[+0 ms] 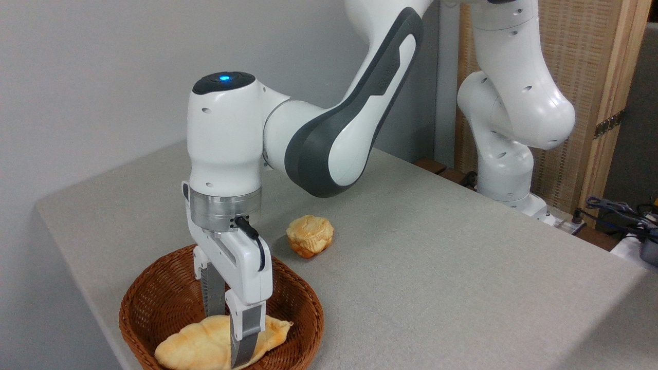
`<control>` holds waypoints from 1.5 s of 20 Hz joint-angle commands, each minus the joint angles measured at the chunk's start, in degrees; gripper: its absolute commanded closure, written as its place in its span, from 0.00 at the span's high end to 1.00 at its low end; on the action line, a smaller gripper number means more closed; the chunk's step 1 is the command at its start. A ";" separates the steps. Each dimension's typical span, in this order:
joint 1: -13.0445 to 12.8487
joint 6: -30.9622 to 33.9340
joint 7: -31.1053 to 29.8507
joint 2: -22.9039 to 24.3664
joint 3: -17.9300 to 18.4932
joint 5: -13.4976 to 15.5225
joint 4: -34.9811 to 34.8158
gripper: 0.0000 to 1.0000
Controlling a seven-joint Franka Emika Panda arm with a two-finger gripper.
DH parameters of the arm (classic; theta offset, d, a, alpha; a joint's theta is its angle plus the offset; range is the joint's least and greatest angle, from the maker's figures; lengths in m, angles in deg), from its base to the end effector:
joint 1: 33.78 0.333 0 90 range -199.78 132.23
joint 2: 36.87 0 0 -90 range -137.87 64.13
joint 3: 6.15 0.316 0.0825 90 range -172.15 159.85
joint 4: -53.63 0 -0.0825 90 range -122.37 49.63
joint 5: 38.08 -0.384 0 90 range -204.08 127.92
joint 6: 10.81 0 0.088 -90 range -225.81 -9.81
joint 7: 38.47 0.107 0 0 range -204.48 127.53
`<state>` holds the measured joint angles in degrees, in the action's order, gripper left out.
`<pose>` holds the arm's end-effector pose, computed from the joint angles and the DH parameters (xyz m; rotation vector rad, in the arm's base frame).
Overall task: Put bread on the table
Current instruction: 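Move the gripper over the basket and lower it onto the braided loaf, then close the gripper on the braided loaf inside the basket, then lift the braided loaf out of the basket and carry it toward the bun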
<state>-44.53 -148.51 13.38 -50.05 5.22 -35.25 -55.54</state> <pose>0.6338 -0.0001 0.4089 -2.7128 1.2663 -0.3647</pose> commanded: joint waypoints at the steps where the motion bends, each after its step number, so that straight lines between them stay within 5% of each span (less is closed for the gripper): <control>1: -0.06 -0.63 2.89 -0.53 0.40 -0.10 0.37 0.38; 16: 0.03 0.85 2.20 3.50 0.23 0.60 0.19 0.39; 27: 0.03 21.75 -0.09 15.28 0.40 0.95 -0.25 0.46; 30: 0.03 30.45 -0.26 18.44 0.40 0.86 -1.38 0.55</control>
<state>-44.37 -125.07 14.12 -35.26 5.42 -35.03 -55.15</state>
